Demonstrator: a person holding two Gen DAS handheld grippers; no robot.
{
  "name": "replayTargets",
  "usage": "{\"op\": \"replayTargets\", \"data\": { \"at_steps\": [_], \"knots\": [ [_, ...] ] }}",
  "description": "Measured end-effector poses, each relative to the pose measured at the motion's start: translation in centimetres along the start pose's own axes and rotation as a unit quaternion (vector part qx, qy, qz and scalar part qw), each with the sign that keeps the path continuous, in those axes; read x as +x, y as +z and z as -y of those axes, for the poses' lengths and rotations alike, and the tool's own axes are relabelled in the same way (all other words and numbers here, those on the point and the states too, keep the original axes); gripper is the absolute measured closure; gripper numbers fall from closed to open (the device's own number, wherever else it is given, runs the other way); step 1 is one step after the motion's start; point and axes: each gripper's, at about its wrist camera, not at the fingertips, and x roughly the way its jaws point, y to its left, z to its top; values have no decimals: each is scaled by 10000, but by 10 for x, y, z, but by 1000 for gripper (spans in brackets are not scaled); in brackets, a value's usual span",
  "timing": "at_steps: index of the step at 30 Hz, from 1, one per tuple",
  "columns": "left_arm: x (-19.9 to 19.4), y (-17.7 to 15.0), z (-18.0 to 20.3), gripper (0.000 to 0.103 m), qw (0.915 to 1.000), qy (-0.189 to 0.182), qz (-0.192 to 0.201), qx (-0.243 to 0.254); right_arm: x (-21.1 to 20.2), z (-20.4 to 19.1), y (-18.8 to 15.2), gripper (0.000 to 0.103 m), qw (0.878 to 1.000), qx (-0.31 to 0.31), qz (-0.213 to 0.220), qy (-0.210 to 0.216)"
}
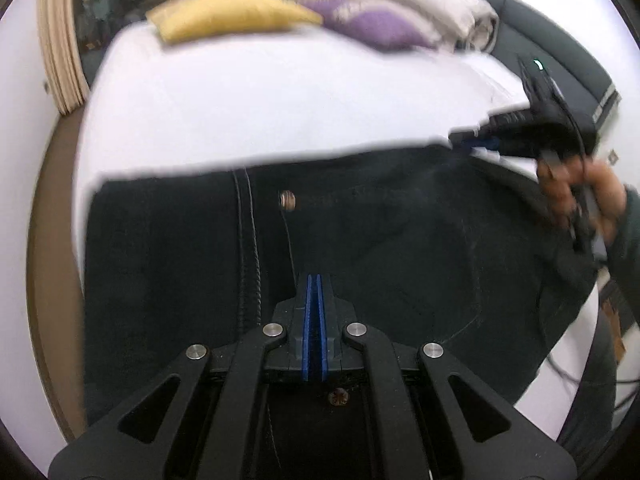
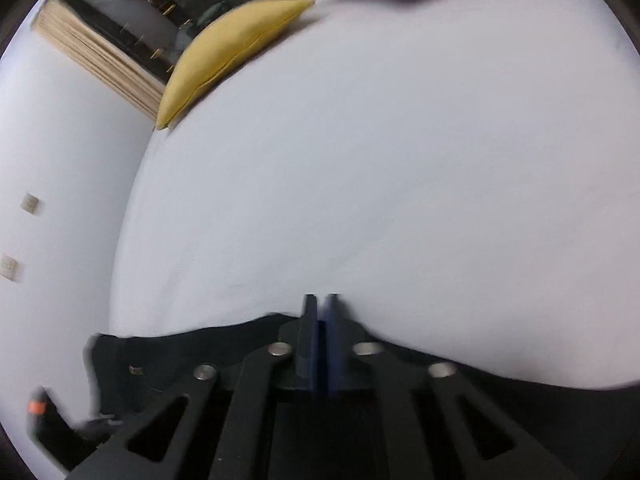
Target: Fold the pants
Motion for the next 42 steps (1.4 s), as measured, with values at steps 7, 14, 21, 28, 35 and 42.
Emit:
{"op": "replayTargets", "data": {
  "at_steps": [7, 14, 21, 28, 35, 42],
  "knots": [
    [29, -9, -27, 101, 9995, 265, -153, 33, 33, -48, -64, 66, 9944, -709, -511, 588],
    [1, 10, -63, 101, 9977, 599, 23, -316, -39, -11, -67, 80, 9994, -115, 110, -322],
    [11, 34, -53, 101, 9971, 751, -18, 80, -48, -39, -146, 39, 9967, -504, -214, 606],
    [31, 44, -71, 101, 9972, 595, -401, 203, -93, 73, -176, 77, 9927, 1076, 308, -450],
    [28, 38, -6, 100, 9917, 877, -439, 832, -148, 95, -228, 34, 9915, 1110, 589, -322],
    [27, 41, -12, 100, 9915, 1049, -516, 579, -192, 149, -263, 73, 9694, 1796, 818, -1462]
  ]
}}
